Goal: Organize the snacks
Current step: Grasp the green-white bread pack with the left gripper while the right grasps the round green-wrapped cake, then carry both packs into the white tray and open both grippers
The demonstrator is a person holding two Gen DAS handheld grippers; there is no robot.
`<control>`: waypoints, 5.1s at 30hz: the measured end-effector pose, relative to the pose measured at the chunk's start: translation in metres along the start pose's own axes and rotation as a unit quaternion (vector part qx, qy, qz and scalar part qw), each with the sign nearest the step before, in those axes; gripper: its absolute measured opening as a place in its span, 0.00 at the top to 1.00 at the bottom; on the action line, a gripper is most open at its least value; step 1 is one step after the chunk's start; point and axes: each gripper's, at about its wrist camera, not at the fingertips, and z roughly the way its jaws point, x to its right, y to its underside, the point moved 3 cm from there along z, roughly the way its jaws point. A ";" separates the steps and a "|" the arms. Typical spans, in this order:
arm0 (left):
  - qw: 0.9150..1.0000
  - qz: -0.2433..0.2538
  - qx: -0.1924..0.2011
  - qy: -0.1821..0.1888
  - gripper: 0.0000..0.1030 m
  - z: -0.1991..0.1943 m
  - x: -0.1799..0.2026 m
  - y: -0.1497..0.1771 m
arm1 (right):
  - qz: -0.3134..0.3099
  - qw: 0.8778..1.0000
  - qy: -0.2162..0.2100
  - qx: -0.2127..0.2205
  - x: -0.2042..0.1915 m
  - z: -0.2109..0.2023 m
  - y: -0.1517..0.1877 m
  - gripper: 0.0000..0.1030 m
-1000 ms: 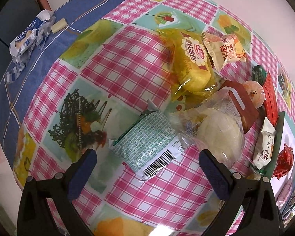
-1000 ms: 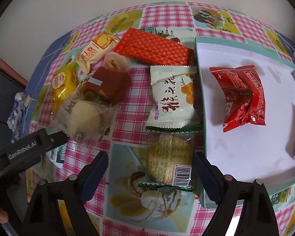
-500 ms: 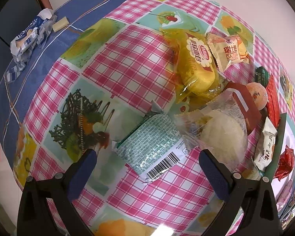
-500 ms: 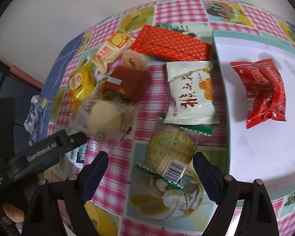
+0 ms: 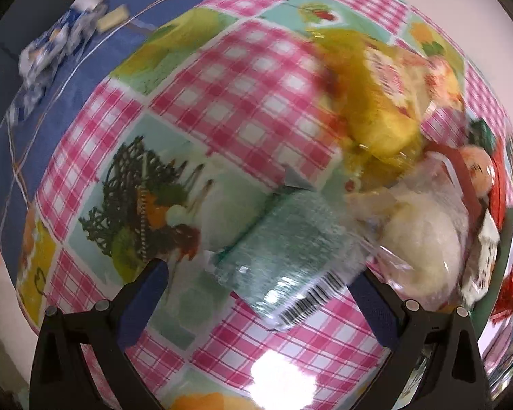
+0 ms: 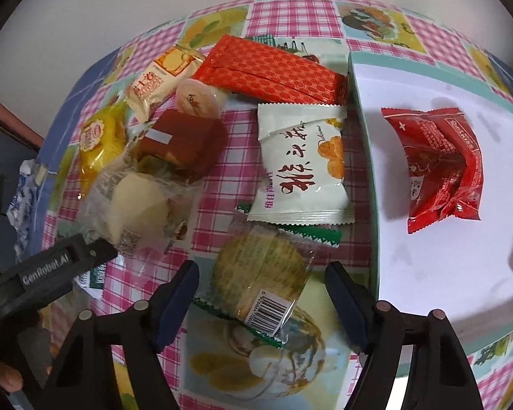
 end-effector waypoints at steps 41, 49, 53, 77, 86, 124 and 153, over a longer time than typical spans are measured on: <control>0.999 0.017 0.028 0.016 0.42 -0.016 0.010 -0.007 | -0.042 0.998 0.053 0.012 -0.002 0.004 -0.003 0.49; 0.999 0.007 0.024 0.038 0.45 -0.019 0.006 -0.008 | -0.043 0.998 0.036 0.010 -0.006 0.000 -0.004 0.49; 0.999 0.000 0.021 0.048 0.45 -0.021 0.003 -0.007 | -0.040 0.999 0.027 0.015 -0.008 -0.006 -0.006 0.49; 0.990 0.024 0.111 0.081 0.49 -0.108 0.008 0.006 | -0.013 0.997 -0.003 0.070 -0.002 -0.064 -0.013 0.49; 0.984 0.078 0.131 0.091 0.49 -0.120 0.057 0.020 | 0.060 0.994 0.015 0.089 0.052 -0.081 -0.020 0.49; 0.937 0.291 0.138 0.137 0.49 -0.099 0.257 0.072 | 0.284 0.950 0.062 0.115 0.229 -0.091 -0.020 0.49; 0.932 0.306 0.094 0.168 0.44 -0.104 0.265 0.094 | 0.277 0.952 0.079 0.107 0.230 -0.098 -0.016 0.44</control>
